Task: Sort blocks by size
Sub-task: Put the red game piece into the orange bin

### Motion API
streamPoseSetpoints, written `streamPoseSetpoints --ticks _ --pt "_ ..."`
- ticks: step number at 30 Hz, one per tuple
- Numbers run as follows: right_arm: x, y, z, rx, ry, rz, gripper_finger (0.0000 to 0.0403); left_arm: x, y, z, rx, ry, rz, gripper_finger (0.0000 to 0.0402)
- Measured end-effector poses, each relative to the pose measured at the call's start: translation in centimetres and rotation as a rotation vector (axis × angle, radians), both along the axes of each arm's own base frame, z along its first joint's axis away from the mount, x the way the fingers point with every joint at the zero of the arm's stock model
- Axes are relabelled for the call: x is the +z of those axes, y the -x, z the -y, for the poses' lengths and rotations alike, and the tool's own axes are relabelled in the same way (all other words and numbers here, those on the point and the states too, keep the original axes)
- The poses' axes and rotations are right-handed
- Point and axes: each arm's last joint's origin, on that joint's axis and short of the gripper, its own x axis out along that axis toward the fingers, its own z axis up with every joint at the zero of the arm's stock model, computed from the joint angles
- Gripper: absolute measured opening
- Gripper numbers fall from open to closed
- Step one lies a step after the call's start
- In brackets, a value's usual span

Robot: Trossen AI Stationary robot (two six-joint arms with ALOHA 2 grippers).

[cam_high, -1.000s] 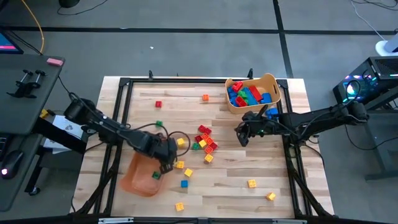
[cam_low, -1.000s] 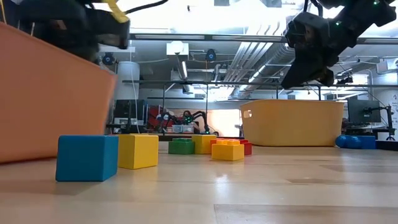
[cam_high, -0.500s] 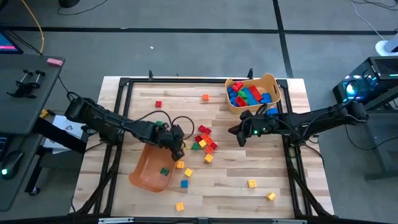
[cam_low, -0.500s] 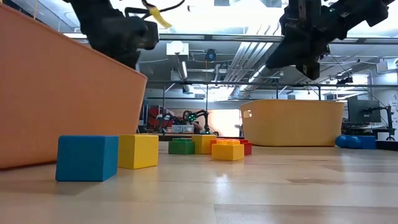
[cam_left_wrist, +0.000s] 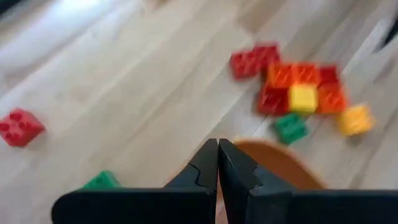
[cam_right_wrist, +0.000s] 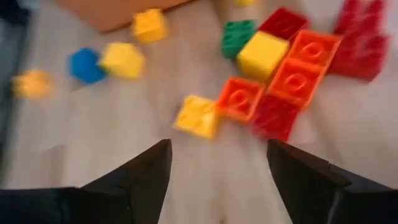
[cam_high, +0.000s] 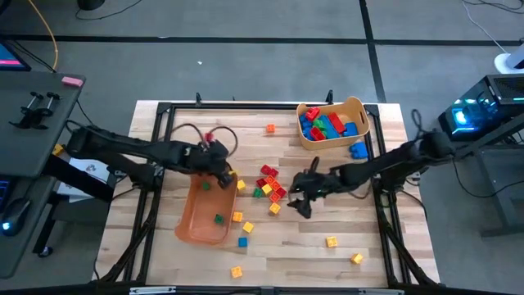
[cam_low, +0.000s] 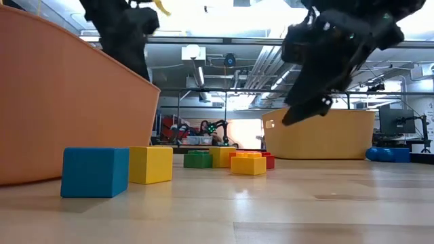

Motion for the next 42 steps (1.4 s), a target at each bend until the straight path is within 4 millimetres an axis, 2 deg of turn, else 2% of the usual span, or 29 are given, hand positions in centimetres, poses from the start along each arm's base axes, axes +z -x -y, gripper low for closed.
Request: streamPoseSetpoints --ticks 5,12,21,29,42 --pt "-0.5 -2.8 -0.4 -0.102 0.181 -0.088 0.0264 2.7 1.5 -0.3 0.034 -0.024 0.160 0.0000" --pt "-1.8 -5.3 -1.0 -0.038 0.204 -0.176 0.0264 5.7 3.5 -0.5 0.041 -0.007 0.355 0.0000" --pt "-3.2 -5.1 -0.1 -0.155 0.226 -0.257 0.0264 7.4 5.5 -0.4 0.029 -0.033 0.449 0.0000" --pt "-3.3 -5.0 1.4 -0.169 0.252 -0.293 0.0264 7.5 5.5 -0.4 0.017 -0.056 0.441 0.0000" --pt "-4.5 -4.5 1.4 0.101 0.368 -0.337 0.0256 7.6 5.4 -0.4 0.017 -0.064 0.449 0.0000"
